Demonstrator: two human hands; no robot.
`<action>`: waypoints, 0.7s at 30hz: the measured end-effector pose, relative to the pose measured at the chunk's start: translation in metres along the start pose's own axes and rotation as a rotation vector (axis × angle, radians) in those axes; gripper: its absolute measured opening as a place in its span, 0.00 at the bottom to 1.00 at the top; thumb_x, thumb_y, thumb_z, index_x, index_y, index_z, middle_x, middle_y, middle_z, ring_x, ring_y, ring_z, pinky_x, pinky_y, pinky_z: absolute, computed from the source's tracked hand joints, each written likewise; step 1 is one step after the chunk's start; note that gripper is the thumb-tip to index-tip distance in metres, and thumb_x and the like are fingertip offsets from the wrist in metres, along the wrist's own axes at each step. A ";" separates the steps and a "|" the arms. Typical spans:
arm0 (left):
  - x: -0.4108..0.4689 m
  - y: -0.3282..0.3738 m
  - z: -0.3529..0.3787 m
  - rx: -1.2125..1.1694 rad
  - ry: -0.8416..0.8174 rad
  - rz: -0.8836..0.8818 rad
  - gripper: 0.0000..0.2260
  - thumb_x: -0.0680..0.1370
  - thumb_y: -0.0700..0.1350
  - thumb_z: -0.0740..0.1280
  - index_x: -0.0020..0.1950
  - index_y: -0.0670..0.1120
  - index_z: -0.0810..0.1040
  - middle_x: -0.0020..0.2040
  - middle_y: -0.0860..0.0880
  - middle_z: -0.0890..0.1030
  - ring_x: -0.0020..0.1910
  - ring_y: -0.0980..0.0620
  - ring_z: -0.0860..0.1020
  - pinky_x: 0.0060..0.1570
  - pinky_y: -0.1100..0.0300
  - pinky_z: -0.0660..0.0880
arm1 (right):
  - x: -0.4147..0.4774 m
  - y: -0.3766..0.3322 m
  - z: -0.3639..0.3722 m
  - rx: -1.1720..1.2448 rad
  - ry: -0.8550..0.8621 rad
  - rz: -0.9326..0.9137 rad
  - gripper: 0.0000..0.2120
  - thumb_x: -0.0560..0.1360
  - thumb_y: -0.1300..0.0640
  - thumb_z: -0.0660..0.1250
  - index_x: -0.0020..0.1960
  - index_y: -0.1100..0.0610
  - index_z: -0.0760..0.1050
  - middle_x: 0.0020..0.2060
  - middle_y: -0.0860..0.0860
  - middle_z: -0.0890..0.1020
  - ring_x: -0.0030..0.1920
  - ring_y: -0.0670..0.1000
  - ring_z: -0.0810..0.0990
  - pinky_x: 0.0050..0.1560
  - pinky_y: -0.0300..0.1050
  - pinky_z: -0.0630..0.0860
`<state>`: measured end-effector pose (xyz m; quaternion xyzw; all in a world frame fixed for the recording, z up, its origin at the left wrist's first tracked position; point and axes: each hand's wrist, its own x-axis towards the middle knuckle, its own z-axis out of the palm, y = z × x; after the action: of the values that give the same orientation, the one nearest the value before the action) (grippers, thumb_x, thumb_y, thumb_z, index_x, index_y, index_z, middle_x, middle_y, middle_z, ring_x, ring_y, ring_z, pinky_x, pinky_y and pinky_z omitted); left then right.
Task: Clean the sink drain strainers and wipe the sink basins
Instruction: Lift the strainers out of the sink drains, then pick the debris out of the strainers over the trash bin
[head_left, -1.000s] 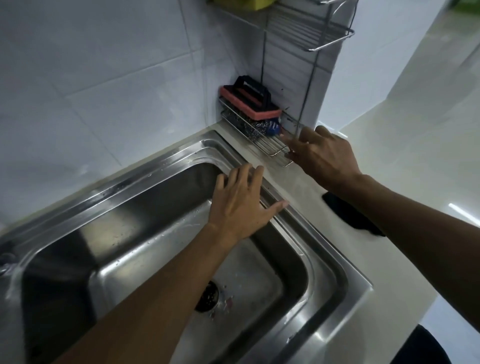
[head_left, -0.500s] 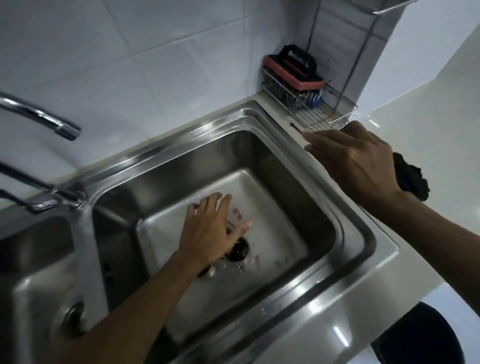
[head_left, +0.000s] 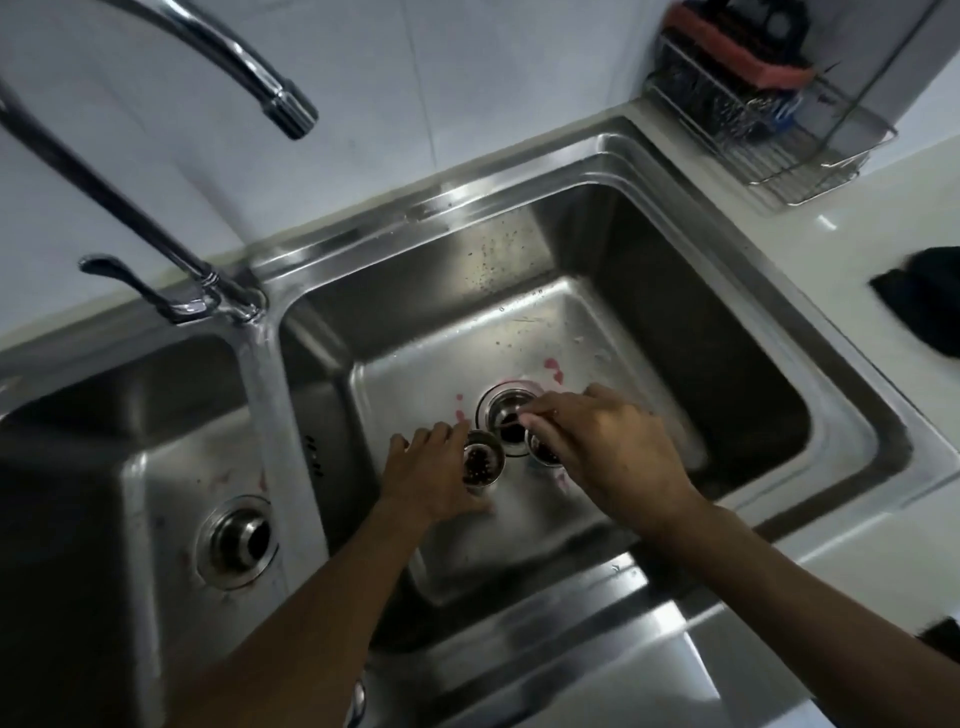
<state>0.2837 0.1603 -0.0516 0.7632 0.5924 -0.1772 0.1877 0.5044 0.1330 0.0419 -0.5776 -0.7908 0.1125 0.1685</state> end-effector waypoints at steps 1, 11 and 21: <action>0.002 0.002 0.002 -0.016 0.009 0.010 0.49 0.67 0.72 0.73 0.81 0.55 0.57 0.76 0.51 0.68 0.73 0.45 0.69 0.69 0.45 0.61 | -0.001 0.000 0.004 0.023 -0.028 0.040 0.19 0.82 0.38 0.55 0.61 0.44 0.79 0.49 0.46 0.85 0.46 0.48 0.81 0.41 0.42 0.77; -0.021 -0.004 -0.009 -0.167 0.240 0.015 0.39 0.68 0.67 0.73 0.76 0.55 0.67 0.69 0.54 0.74 0.66 0.48 0.75 0.65 0.49 0.66 | -0.008 -0.006 -0.002 0.215 0.010 0.126 0.12 0.82 0.44 0.61 0.57 0.47 0.81 0.44 0.48 0.86 0.43 0.50 0.82 0.43 0.48 0.79; -0.059 0.069 -0.102 -0.401 0.484 0.242 0.34 0.67 0.55 0.78 0.70 0.49 0.72 0.63 0.52 0.73 0.56 0.46 0.79 0.59 0.48 0.76 | -0.047 0.009 -0.078 0.565 0.218 0.279 0.10 0.80 0.49 0.67 0.58 0.50 0.82 0.49 0.40 0.85 0.49 0.39 0.83 0.52 0.38 0.80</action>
<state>0.3416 0.1456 0.0711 0.7959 0.5478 0.1529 0.2078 0.5563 0.0900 0.1036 -0.6195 -0.6189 0.2870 0.3885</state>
